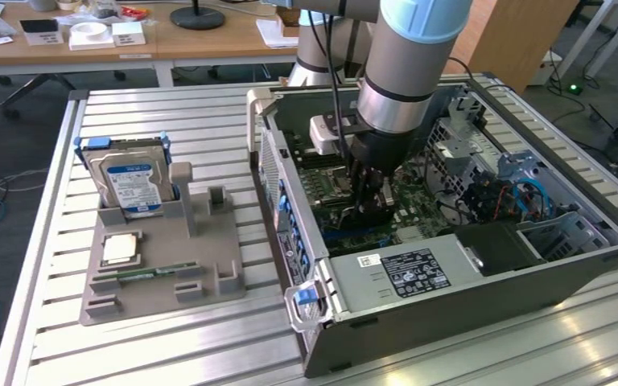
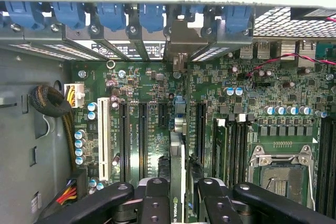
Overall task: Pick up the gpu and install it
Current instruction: 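Insert the gpu into the slot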
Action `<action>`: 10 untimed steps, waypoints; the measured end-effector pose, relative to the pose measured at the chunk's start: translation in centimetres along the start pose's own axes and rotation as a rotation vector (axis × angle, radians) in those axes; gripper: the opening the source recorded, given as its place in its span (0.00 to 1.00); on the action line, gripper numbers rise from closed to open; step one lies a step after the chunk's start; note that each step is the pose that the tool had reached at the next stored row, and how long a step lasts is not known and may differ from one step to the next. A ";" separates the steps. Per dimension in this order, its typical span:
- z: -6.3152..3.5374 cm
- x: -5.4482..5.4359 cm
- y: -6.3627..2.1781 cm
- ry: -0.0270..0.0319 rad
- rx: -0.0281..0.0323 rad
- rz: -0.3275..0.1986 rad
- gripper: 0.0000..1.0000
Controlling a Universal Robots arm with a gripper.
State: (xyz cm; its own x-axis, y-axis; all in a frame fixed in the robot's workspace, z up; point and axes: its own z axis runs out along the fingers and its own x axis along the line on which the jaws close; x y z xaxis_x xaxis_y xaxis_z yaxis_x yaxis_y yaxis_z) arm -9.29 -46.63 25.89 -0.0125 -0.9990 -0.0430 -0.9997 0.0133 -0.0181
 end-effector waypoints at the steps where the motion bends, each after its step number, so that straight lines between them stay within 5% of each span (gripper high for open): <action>1: 0.00 0.0 0.00 0.0000 0.0000 0.000 0.25; 10: 0.07 0.0 0.00 0.0003 0.0002 0.009 0.25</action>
State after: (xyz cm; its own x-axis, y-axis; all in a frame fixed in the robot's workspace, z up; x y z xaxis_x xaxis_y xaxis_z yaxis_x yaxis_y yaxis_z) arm -9.29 -46.64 25.82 -0.0215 -0.9989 -0.0428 -0.9996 0.0223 -0.0180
